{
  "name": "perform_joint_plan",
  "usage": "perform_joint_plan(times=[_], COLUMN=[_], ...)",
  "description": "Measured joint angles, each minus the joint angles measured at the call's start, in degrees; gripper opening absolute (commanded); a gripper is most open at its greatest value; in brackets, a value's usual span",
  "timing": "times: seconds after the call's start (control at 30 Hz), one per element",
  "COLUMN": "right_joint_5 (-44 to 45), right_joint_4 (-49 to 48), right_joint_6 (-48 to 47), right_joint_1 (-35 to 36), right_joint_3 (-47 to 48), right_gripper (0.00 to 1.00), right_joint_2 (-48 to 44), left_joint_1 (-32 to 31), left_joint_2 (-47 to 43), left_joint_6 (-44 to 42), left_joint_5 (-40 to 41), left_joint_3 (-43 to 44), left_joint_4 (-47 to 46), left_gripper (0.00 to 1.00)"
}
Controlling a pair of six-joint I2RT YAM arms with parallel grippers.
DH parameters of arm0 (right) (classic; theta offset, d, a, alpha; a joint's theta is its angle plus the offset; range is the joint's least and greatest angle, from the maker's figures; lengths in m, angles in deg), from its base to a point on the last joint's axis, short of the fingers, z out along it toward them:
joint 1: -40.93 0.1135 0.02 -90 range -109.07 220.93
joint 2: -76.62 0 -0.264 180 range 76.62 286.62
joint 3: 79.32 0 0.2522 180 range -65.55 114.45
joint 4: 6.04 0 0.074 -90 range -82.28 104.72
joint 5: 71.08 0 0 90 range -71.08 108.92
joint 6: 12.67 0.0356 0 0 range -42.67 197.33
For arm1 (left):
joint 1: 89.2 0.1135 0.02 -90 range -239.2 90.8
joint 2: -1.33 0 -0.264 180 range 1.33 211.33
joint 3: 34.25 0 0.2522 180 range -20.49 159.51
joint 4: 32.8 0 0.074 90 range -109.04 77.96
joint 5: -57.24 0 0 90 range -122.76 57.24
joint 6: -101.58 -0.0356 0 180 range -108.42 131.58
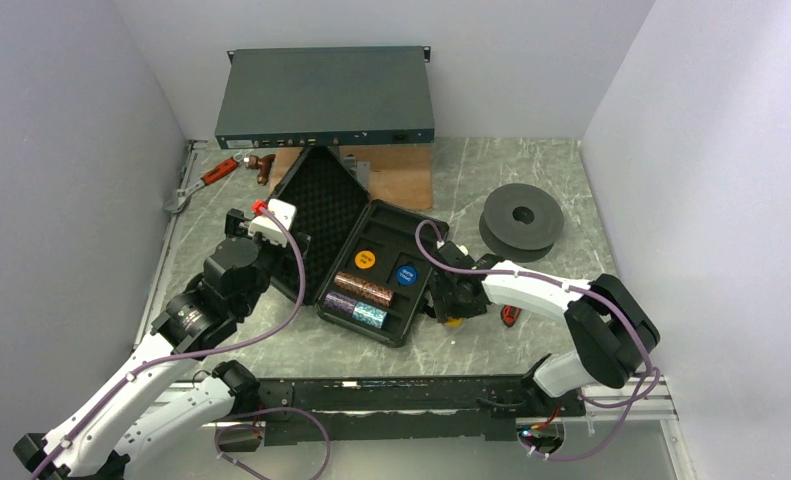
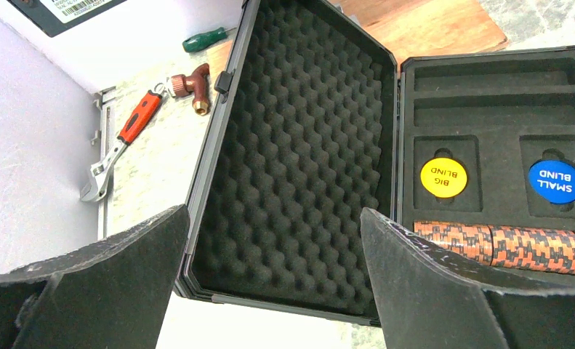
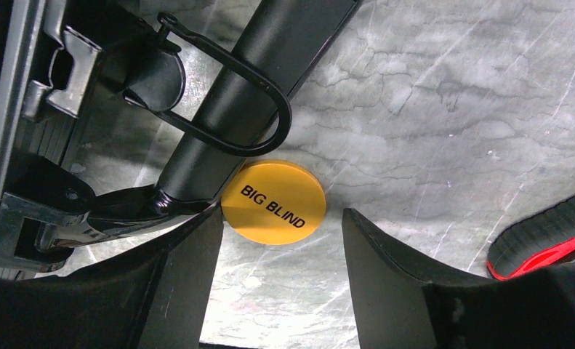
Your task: Pack up texas hold em set
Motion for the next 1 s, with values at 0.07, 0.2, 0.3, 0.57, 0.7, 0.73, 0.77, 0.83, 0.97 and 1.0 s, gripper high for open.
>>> perform_joint_plan(times=[0.07, 0.2, 0.3, 0.57, 0.7, 0.73, 0.77, 0.83, 0.97, 1.0], right_joint_5=[-0.1, -0.6, -0.9, -1.6, -1.8, -1.8, -1.8, -1.8, -1.9, -1.9], right_joint_4=[0.3, 1.1, 1.4, 2.0, 2.7, 2.8, 2.9, 3.0, 3.1, 3.1], right_joint_6=[-0.3, -1.0, -1.3, -2.1, -2.4, -2.6, -2.7, -2.9, -3.2, -3.2], right_joint_1=[0.0, 0.0, 0.0, 0.0, 0.0, 0.0, 0.0, 0.0, 0.1, 0.1], right_joint_3=[0.4, 1.5, 1.9, 3.0, 3.8, 3.9, 4.0, 4.1, 4.2, 4.2], right_gripper=[0.63, 0.60, 0.58, 0.56, 0.53, 0.52, 0.49, 0.43, 0.38, 0.37], right_joint_2=[0.5, 1.6, 2.2, 3.4, 4.2, 4.3, 4.4, 4.5, 4.5, 4.5], left_joint_1=[0.0, 0.0, 0.0, 0.0, 0.0, 0.0, 0.0, 0.0, 0.0, 0.0], left_joint_2=[0.0, 0.0, 0.0, 0.0, 0.0, 0.0, 0.0, 0.0, 0.0, 0.0], left_joint_6=[0.0, 0.0, 0.0, 0.0, 0.0, 0.0, 0.0, 0.0, 0.0, 0.0], left_joint_5=[0.0, 0.0, 0.0, 0.0, 0.0, 0.0, 0.0, 0.0, 0.0, 0.0], left_joint_3=[0.0, 0.0, 0.0, 0.0, 0.0, 0.0, 0.0, 0.0, 0.0, 0.0], left_joint_4=[0.0, 0.0, 0.0, 0.0, 0.0, 0.0, 0.0, 0.0, 0.0, 0.0], left_gripper=[0.94, 0.94, 0.94, 0.94, 0.94, 0.94, 0.94, 0.94, 0.94, 0.94])
